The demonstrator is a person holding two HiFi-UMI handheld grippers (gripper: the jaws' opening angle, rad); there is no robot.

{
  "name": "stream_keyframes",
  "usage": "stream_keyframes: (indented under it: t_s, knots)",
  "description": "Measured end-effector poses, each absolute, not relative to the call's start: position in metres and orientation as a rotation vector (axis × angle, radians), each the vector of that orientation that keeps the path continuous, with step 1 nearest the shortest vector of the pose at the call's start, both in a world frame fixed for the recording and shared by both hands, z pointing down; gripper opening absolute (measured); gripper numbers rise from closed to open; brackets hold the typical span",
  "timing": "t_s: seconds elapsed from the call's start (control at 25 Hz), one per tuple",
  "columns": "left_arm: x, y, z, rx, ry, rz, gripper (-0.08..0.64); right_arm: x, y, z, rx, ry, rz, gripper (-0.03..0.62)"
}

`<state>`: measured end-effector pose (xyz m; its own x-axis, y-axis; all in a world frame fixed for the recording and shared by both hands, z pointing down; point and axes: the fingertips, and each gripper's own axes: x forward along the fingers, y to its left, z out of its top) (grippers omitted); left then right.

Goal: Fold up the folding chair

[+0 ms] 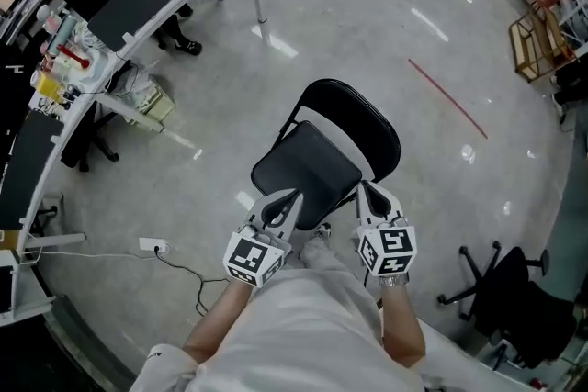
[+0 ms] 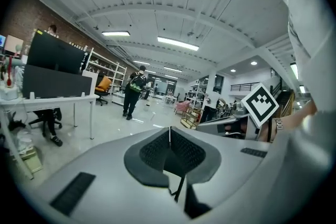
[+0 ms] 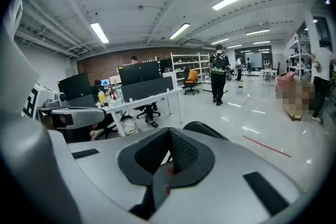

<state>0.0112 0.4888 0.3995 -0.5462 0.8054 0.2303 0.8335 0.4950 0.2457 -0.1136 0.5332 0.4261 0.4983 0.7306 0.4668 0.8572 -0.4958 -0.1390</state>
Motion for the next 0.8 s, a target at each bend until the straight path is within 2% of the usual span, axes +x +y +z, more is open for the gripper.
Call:
stream_keyframes:
  t_s: [0.4,0.8]
  knots:
    - [0.016,0.509,0.447,-1.707,-2.464,-0.670,0.012,-0.125,0.599,0.488,-2.431,-1.031,-0.744,0.005]
    - [0.038,0.526,0.525,-1.721,-2.413,-0.875,0.012,-0.122,0.703,0.548,-2.476,-0.965,-1.025,0.006]
